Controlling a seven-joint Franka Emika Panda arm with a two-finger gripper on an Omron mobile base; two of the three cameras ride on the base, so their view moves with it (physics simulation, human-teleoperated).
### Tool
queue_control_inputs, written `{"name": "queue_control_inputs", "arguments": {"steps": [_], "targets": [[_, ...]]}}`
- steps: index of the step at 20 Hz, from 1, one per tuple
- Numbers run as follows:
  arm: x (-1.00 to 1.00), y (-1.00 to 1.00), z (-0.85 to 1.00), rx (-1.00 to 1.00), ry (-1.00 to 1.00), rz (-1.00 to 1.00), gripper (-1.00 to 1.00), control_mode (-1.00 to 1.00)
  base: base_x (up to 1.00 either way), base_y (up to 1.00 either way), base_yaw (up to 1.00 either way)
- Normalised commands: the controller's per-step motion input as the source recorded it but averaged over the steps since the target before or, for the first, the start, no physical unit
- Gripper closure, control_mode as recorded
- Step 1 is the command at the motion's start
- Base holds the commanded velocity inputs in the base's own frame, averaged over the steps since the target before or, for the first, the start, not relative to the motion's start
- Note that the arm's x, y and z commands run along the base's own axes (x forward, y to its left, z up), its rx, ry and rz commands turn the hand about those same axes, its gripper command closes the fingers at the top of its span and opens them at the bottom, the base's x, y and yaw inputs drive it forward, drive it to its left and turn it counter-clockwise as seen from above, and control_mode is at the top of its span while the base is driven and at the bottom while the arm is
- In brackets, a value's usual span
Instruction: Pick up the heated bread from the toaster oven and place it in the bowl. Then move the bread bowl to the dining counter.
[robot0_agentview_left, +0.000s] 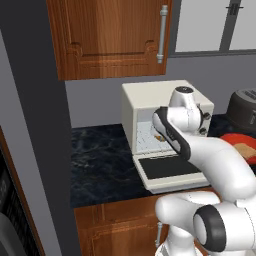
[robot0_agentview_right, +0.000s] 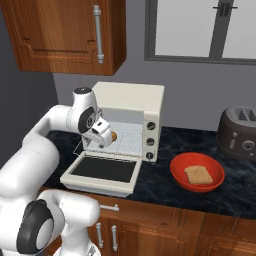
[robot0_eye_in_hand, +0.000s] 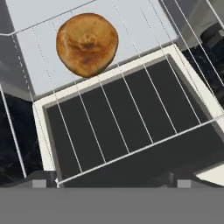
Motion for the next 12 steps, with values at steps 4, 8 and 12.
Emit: {"name": "queue_control_inputs", "arguments": {"steps": [4, 8, 12], "targets": [[0.4, 0.0, -0.2, -0.15, -0.11, -0.07, -1.0, -1.0, 0.0, 0.0, 0.0], [0.49, 0.0, -0.04, -0.11, -0.12, -0.02, -1.0, -1.0, 0.0, 0.0, 0.0], [0.45, 0.0, -0.01, -0.03, -0.06, -0.01, -1.0, -1.0, 0.0, 0.0, 0.0]]}}
